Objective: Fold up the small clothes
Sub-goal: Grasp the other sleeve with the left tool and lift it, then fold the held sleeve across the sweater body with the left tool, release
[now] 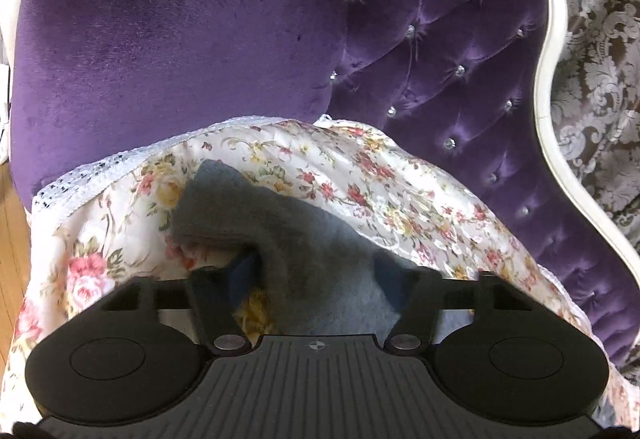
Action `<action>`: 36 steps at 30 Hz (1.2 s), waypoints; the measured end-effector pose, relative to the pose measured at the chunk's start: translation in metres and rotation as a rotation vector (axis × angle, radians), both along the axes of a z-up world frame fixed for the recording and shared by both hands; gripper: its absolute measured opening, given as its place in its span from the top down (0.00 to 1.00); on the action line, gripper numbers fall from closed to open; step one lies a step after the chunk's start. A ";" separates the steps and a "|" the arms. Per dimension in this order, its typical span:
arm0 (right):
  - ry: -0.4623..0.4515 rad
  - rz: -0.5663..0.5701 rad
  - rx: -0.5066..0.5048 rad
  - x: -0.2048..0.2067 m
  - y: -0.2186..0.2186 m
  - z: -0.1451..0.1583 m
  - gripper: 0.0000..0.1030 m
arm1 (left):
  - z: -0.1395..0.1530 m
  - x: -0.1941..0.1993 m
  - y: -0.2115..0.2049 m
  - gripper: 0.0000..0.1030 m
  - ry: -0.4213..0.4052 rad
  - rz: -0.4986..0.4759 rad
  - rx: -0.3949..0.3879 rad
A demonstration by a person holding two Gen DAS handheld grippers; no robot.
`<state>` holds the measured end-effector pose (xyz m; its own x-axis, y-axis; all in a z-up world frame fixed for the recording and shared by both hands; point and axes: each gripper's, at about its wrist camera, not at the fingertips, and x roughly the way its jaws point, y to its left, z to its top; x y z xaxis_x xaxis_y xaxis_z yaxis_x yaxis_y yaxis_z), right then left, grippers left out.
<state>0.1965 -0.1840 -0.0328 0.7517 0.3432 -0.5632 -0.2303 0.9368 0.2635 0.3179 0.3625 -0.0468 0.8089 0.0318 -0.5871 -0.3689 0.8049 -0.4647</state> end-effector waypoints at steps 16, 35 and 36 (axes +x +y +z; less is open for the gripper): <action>0.014 0.019 0.059 -0.015 -0.002 -0.001 0.05 | 0.111 -0.045 -0.031 0.96 -0.188 0.003 0.326; -0.010 0.005 0.128 -0.052 -0.026 0.001 0.05 | 0.234 -0.051 -0.268 0.96 -0.570 -0.500 0.455; -0.010 0.002 0.132 -0.053 -0.029 0.000 0.05 | 0.233 -0.049 -0.286 0.96 -0.577 -0.541 0.439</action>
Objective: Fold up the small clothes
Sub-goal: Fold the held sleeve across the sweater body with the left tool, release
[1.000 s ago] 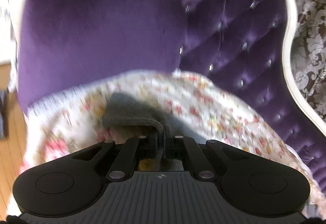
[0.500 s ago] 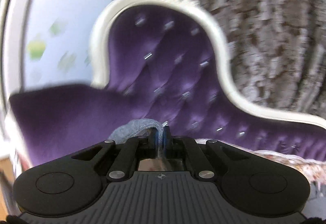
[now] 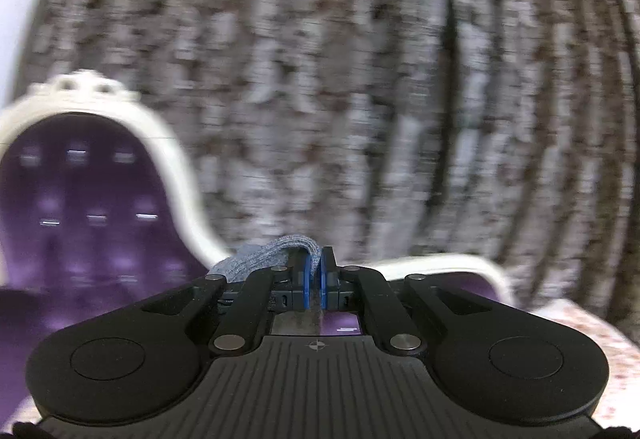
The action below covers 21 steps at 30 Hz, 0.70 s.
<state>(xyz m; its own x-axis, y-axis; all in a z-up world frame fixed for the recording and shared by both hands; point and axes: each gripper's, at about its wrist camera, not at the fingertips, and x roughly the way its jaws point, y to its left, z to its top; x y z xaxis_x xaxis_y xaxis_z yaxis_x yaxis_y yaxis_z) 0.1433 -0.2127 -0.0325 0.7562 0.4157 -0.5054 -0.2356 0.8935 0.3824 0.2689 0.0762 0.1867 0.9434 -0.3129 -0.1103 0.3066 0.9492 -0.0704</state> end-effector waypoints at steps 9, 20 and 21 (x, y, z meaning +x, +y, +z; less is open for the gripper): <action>0.005 -0.038 0.034 -0.011 -0.019 -0.003 0.05 | -0.069 0.018 -0.139 0.94 0.186 -0.248 0.000; 0.010 -0.072 0.028 -0.012 -0.035 -0.002 0.05 | -0.139 0.005 -0.191 0.30 0.332 -0.348 0.098; 0.009 -0.075 0.025 -0.011 -0.036 -0.001 0.05 | -0.141 0.001 -0.185 0.29 0.324 -0.334 0.109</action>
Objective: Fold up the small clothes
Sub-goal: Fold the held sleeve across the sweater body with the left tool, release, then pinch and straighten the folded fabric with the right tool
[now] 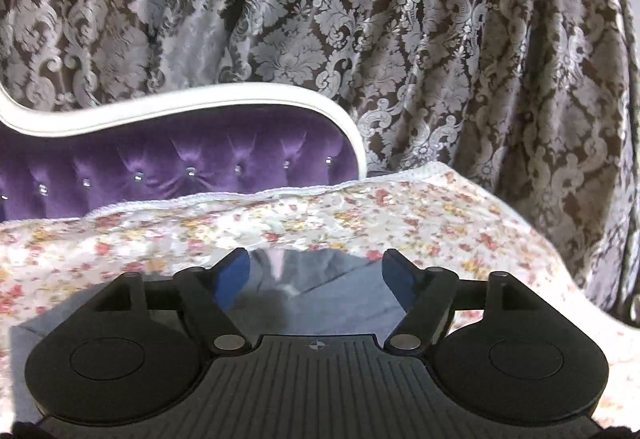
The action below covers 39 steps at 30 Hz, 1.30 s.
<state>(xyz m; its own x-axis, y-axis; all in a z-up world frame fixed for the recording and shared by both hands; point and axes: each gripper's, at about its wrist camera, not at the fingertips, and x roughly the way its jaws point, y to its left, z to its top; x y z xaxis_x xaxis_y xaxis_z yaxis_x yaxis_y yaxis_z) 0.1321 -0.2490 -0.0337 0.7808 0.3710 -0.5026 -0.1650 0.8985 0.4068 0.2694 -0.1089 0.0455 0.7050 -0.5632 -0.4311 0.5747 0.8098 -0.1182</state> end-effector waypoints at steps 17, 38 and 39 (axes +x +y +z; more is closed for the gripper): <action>-0.070 0.032 -0.205 0.069 0.012 0.019 0.05 | -0.092 -0.017 0.142 0.29 0.253 0.497 0.125; 0.143 -0.240 -0.377 0.179 -0.024 -0.010 0.48 | -0.106 -0.027 0.152 0.24 0.222 0.545 0.114; 0.151 -0.238 -0.343 0.175 -0.033 -0.010 0.46 | -0.106 -0.027 0.152 0.23 0.220 0.545 0.117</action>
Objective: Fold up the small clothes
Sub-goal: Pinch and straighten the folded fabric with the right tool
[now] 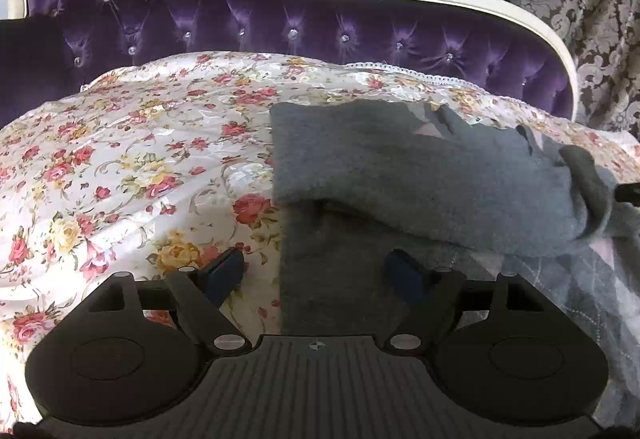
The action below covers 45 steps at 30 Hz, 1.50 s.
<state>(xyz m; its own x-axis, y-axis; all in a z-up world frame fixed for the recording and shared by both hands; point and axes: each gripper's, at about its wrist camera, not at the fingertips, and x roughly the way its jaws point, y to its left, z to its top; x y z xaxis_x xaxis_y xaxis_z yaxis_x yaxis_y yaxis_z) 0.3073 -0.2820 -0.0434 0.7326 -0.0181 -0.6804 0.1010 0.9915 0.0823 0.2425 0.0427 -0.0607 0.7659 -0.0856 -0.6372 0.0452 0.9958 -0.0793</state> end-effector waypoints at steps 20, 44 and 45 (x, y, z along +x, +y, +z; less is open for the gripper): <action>-0.038 0.181 -0.245 0.061 0.092 0.002 0.39 | -0.001 0.000 0.001 0.21 -0.004 -0.009 -0.008; -0.072 0.068 0.116 -0.017 -0.052 -0.001 0.48 | -0.002 -0.001 0.002 0.21 -0.013 -0.009 -0.015; -0.071 0.080 0.108 -0.014 -0.050 -0.005 0.48 | -0.002 -0.001 0.002 0.21 -0.013 -0.010 -0.014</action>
<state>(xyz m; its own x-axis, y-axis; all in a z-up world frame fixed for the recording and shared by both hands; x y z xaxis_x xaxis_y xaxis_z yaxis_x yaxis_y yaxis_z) 0.2929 -0.3322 -0.0481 0.7752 0.1128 -0.6215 0.0118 0.9812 0.1927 0.2413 0.0448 -0.0624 0.7735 -0.1019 -0.6256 0.0559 0.9941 -0.0927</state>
